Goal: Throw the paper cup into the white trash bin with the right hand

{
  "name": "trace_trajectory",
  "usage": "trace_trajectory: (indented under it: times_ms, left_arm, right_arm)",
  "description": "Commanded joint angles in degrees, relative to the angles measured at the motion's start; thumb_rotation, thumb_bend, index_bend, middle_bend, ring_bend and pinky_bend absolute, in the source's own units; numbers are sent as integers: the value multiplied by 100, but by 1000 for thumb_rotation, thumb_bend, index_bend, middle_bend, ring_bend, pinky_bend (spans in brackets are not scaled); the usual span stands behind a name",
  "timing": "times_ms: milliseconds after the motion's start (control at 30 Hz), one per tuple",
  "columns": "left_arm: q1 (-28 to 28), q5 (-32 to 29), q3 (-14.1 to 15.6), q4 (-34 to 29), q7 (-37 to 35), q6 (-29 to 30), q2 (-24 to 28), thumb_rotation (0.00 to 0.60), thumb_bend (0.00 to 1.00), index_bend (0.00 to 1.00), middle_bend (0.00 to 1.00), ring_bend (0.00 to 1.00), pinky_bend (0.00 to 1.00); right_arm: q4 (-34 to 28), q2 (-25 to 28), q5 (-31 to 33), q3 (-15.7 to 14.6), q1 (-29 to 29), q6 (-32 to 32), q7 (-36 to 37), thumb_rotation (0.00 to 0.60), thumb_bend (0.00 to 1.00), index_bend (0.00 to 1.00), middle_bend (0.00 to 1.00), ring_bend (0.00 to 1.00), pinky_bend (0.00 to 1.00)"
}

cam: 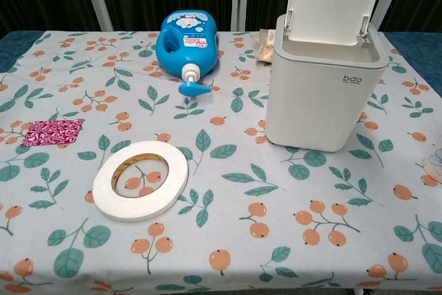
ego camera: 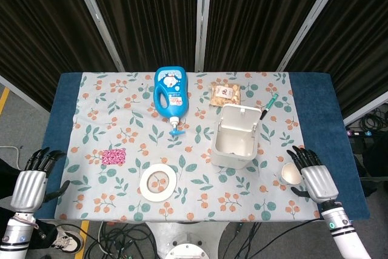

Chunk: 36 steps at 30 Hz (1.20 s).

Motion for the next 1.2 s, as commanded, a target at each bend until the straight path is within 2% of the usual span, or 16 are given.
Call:
trace_trajectory:
  times_ms: [33,267,300,400,500,767,967,1067,1200]
  left_arm:
    - [2,-8,1,28,-25,-8,-11,600,244,216,195,82,109]
    - [14,-22,-6,61,-80,4,-10,600,245,217,195,82,109]
    - [14,-21,-6,66,-83,4,-13,600,244,217,195,82,109]
    - [12,-27,-6,78,-90,-7,-18,600,245,216,196,82,109]
    - [10,-32,-3,90,-88,-23,-29,600,244,216,196,82,109]
    - [-5,-58,-10,76,-46,-68,-33,600,245,217,196,82,109]
    - [-13,-50,-10,48,-28,-76,-18,600,244,216,196,82,109]
    - [-31,-43,-11,44,-14,-102,-14,600,244,217,196,82,109]
    - [-48,-63,-16,7,41,-142,-14,600,245,216,196,82,109]
  right_arm:
    - [-188,-41,174,23,99,-213,-260,600,67,0,80,0,174]
    - [-272,-117,273,21,175,-312,-456,600,108,22,188,101,307]
    - [-273,-128,270,22,174,-293,-454,600,117,43,213,127,329]
    - [-302,-118,290,14,173,-280,-404,600,162,189,335,245,438]
    - [-304,-101,295,4,169,-253,-411,600,181,285,397,308,507]
    - [-350,-15,162,5,124,9,-248,600,212,360,414,344,533]
    - [-914,455,-378,33,44,648,99,600,212,360,410,342,533]
    - [-1333,839,-707,194,64,1060,66,600,210,360,408,340,533]
    - [-1736,1114,-958,491,234,1298,-3,600,210,360,408,339,533]
